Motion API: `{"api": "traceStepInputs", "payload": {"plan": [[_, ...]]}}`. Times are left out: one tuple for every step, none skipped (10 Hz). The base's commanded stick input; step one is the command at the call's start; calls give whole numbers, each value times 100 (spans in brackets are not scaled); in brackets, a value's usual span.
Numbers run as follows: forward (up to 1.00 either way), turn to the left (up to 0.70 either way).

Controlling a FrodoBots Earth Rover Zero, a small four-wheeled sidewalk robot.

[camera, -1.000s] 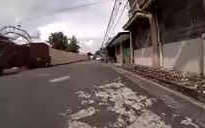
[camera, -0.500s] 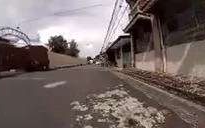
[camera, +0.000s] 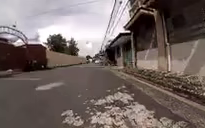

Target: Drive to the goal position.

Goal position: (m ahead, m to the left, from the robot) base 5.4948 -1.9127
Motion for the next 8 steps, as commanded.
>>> {"api": "traceStepInputs", "payload": {"plan": [[70,0],[70,0],[70,0],[70,0],[70,0],[70,0],[70,0],[70,0]]}}
